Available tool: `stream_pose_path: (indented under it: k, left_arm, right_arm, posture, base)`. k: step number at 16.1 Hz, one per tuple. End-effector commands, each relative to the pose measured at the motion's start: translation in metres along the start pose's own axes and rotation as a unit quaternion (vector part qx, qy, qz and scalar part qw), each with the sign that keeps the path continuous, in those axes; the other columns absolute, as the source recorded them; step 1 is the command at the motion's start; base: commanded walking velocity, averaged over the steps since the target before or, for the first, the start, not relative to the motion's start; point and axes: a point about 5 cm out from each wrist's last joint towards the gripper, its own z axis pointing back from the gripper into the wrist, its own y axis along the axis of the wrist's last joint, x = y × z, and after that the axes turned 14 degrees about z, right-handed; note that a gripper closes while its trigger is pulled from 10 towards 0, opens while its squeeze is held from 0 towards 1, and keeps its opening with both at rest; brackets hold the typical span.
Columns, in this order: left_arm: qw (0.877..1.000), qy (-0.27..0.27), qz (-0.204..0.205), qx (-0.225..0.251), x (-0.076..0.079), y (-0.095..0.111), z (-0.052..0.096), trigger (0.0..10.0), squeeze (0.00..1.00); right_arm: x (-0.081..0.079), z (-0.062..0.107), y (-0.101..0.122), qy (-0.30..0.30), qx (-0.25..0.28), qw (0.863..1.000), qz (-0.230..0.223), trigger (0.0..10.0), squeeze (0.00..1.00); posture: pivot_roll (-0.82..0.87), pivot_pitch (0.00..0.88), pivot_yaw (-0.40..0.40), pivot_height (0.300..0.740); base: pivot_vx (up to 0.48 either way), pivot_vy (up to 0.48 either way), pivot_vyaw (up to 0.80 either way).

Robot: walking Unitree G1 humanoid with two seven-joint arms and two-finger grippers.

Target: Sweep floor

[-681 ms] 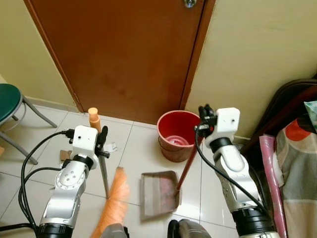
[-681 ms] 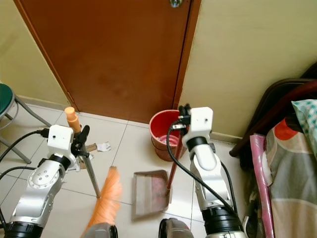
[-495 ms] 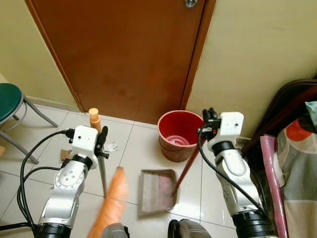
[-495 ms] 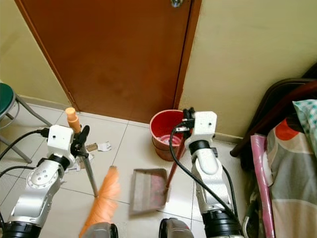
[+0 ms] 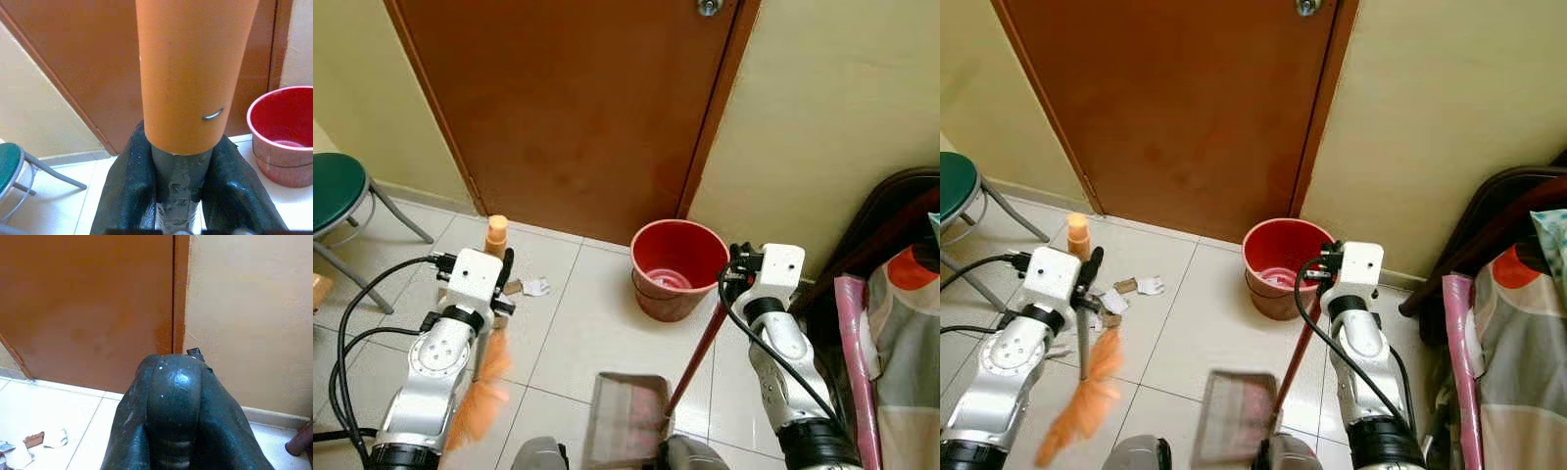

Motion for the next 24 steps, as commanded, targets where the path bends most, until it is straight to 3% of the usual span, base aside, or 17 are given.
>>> stream_pose_path:
  k: [1, 6, 8, 13, 19, 21, 24]
  left_arm:
    - [1.000, -0.009, -0.010, 0.014, 0.006, 0.005, -0.001, 10.0, 0.00]
    - [0.998, -0.013, -0.021, 0.052, 0.015, 0.022, -0.010, 10.0, 0.00]
    - [0.993, -0.029, -0.068, 0.096, 0.024, 0.040, -0.011, 10.0, 0.00]
    - [0.988, -0.065, -0.074, 0.118, 0.037, 0.055, -0.019, 10.0, 0.00]
    - [0.981, -0.096, -0.084, 0.148, 0.041, 0.078, -0.027, 10.0, 0.00]
    - [0.972, -0.107, -0.119, 0.175, 0.043, 0.094, -0.028, 10.0, 0.00]
    - [0.967, -0.096, -0.134, 0.192, 0.037, 0.105, -0.033, 10.0, 0.00]
  right_arm:
    - [0.004, -0.004, 0.008, -0.010, 0.019, 1.000, -0.006, 10.0, 0.00]
    - [0.007, -0.008, 0.007, -0.006, 0.017, 1.000, -0.006, 10.0, 0.00]
    - [0.005, -0.012, 0.012, 0.002, 0.021, 1.000, -0.002, 10.0, 0.00]
    - [0.005, -0.019, 0.021, 0.001, 0.036, 0.999, -0.001, 10.0, 0.00]
    - [-0.004, -0.016, 0.023, -0.006, 0.044, 0.999, -0.013, 10.0, 0.00]
    - [-0.004, -0.016, 0.023, -0.007, 0.047, 0.999, -0.011, 10.0, 0.00]
    - [-0.002, -0.014, 0.021, -0.011, 0.044, 0.999, -0.011, 10.0, 0.00]
  posture:
    - [0.14, 0.084, -0.060, 0.740]
    - [0.11, 0.081, -0.068, 0.740]
    - [0.10, 0.083, -0.076, 0.740]
    - [0.08, 0.099, -0.037, 0.740]
    - [0.08, 0.126, 0.022, 0.740]
    - [0.09, 0.132, 0.033, 0.740]
    - [0.09, 0.136, 0.034, 0.740]
  base:
    - [0.000, 0.000, 0.00]
    - [0.000, 0.000, 0.00]
    - [0.000, 0.000, 0.00]
    - [0.000, 0.000, 0.00]
    - [0.000, 0.000, 0.00]
    - [0.000, 0.000, 0.00]
    - [0.000, 0.000, 0.00]
